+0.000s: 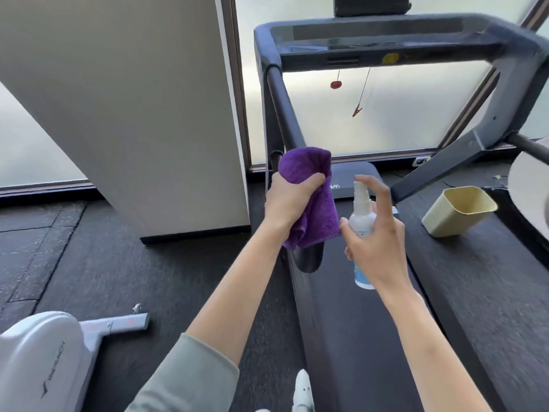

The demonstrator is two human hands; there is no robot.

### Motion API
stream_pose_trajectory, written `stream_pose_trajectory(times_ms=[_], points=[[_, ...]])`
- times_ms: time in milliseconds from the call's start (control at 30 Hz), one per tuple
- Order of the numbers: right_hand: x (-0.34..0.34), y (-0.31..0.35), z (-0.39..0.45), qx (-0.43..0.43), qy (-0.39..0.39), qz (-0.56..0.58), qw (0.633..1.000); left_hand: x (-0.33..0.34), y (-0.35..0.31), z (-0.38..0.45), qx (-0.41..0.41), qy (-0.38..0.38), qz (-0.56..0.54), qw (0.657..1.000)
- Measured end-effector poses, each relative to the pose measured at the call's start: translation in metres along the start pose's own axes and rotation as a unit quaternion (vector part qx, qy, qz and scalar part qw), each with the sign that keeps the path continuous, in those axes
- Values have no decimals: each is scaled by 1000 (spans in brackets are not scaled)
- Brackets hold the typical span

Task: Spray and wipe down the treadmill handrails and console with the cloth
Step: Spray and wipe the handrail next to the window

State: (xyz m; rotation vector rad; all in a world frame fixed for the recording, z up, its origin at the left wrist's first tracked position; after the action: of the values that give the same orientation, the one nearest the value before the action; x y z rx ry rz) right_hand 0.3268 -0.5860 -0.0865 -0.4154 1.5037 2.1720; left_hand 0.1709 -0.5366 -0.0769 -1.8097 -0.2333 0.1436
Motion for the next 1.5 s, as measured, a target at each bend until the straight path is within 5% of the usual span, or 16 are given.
stream_pose_trajectory(times_ms=[267,767,967,1200,1500], points=[[-9,-2,-39,10,-35,-40,999,-48,27,-23,71,6,-121,990],[-6,-17,-45,2,-32,-110,993,-71,67,-64,81,24,-124,989],[-7,-25,-48,38,-16,-107,993,-21,54,-68,160,11,-25,987],[-9,-26,-40,47,-15,-82,995,17,57,-46,212,-160,49,963],[-6,-21,-31,26,-26,-63,997,1,98,-38,198,-59,-6,978]])
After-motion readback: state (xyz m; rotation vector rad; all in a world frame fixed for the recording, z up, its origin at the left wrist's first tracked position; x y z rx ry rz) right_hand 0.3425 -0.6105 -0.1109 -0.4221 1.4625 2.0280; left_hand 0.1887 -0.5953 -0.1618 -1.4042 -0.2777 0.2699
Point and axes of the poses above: each hand's wrist, its own z-axis towards the middle knuckle, its own x-axis out of the palm, y = z × x, the point moved 3 cm from there along z, towards the middle knuckle, and after that the axes turned 4 degrees about -z, right-handed, at the moved point
